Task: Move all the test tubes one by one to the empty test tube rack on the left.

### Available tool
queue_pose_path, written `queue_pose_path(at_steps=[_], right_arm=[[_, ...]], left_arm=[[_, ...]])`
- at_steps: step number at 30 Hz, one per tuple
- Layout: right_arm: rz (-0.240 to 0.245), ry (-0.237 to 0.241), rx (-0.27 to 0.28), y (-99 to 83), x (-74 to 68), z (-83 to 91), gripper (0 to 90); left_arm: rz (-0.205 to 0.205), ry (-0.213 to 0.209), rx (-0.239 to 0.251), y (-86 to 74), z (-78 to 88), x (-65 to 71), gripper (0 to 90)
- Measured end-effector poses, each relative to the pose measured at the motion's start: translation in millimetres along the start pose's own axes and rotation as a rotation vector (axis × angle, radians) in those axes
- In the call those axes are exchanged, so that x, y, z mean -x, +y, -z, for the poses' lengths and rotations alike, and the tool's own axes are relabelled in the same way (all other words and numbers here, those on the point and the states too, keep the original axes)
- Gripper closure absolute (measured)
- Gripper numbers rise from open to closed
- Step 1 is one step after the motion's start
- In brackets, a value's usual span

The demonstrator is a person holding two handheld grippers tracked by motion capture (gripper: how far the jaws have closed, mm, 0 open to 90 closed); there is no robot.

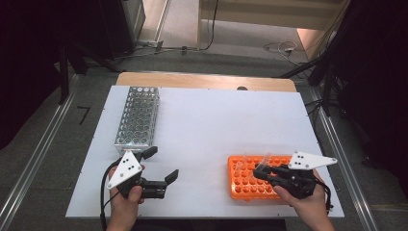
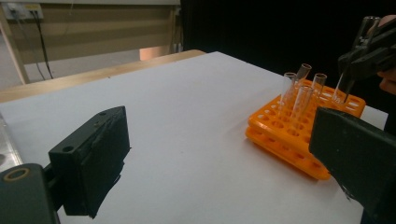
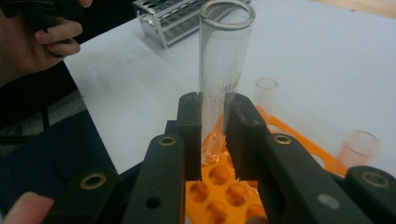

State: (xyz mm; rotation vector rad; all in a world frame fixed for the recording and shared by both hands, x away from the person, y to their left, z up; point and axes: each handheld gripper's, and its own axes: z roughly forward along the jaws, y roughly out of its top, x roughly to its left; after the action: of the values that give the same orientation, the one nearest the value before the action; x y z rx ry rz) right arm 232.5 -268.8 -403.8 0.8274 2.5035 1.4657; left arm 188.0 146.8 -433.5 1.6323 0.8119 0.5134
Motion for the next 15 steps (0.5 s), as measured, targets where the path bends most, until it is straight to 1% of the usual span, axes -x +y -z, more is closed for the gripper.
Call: queue_pose_path(at_steps=[1,2,3,4,5,6,7,10,13,14,15], right_arm=[[0.006,0.007,-0.003,1.2,-2.2,-4.1,74.0],[0.008,0.015,-0.006,2.2,-4.6,-8.1,74.0],[0.014,0.024,-0.011,3.2,-6.9,-12.1,74.0],[0.019,0.031,-0.016,4.0,-9.5,-16.3,74.0],[0.025,0.036,-0.022,4.8,-12.0,-20.4,74.0],[0.032,0.047,-0.026,5.3,-14.2,-24.4,74.0],[0.039,0.051,-0.032,5.7,-16.8,-28.4,74.0],[0.047,0.068,-0.044,5.9,-23.7,-39.0,74.0],[0.066,0.081,-0.063,4.9,-30.6,-48.3,74.0],[0.072,0.084,-0.067,4.7,-32.4,-50.9,74.0],[0.069,0.089,-0.069,4.3,-34.2,-52.9,74.0]], left_arm=[[0.002,-0.01,-0.008,1.0,-2.4,2.5,4.3],[0.002,-0.01,-0.008,1.0,-2.4,2.5,4.3],[0.003,-0.049,-0.013,3.3,-6.7,7.3,4.3],[0.005,-0.075,-0.016,4.7,-8.4,9.5,4.3],[0.005,-0.075,-0.016,4.7,-8.4,9.5,5.0],[0.009,-0.102,-0.016,6.2,-10.4,12.1,8.6],[0.004,-0.109,-0.024,9.5,-14.2,20.1,12.8],[0.003,-0.128,-0.059,13.3,-22.4,32.5,19.2],[-0.009,-0.148,-0.089,15.1,-29.6,43.4,22.1],[-0.009,-0.148,-0.089,15.1,-29.6,43.4,23.3],[-0.007,-0.17,-0.089,15.8,-32.6,48.4,25.0]])
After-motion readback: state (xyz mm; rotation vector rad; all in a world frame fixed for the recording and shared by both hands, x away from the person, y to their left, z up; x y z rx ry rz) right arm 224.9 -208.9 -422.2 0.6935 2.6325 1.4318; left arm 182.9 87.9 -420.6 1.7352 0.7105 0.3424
